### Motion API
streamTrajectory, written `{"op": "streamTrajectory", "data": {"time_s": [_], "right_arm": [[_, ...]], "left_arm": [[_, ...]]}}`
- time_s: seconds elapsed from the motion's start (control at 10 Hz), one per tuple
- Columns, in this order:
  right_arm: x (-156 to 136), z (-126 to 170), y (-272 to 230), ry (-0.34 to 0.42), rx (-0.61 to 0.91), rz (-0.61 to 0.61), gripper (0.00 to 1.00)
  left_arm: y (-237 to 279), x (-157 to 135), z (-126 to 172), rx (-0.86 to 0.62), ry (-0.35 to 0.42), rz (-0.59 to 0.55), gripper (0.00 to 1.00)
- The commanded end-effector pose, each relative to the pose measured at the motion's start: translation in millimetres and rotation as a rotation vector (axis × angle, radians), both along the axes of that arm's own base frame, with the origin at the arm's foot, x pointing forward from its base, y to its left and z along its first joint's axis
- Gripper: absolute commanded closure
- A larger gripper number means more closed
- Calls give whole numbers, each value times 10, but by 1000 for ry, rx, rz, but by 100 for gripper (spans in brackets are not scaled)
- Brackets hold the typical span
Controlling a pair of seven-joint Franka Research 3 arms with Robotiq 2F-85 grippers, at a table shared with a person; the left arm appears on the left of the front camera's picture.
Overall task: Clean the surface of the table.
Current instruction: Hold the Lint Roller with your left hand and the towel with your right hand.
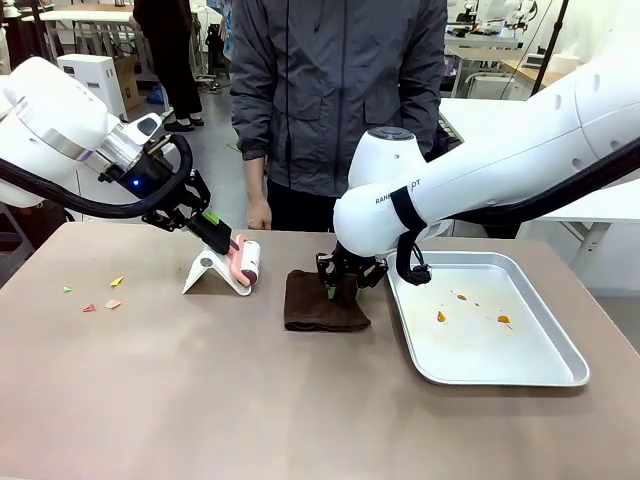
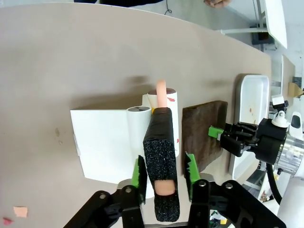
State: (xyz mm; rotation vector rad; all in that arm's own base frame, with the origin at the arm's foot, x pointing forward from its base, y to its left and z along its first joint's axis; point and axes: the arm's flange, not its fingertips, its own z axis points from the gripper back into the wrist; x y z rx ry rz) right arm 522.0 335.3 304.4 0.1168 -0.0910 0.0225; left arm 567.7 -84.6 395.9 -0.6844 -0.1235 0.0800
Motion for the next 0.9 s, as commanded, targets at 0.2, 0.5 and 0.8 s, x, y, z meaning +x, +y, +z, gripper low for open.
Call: {"op": "streamTrajectory", "data": {"time_s": [0.2,0.5,0.8], "right_arm": [[4,-46,94,9,-22,-7,100],[-11,-47,63,22,-11,-7,100],[-75,114,-244,32,150,-42,100]], "left_arm": [[40,-13,-2,-1,-39,-8,100],[59,-50,9,1,-51,-20,100],[42,-236,170,-53,-111,-53,100]]}}
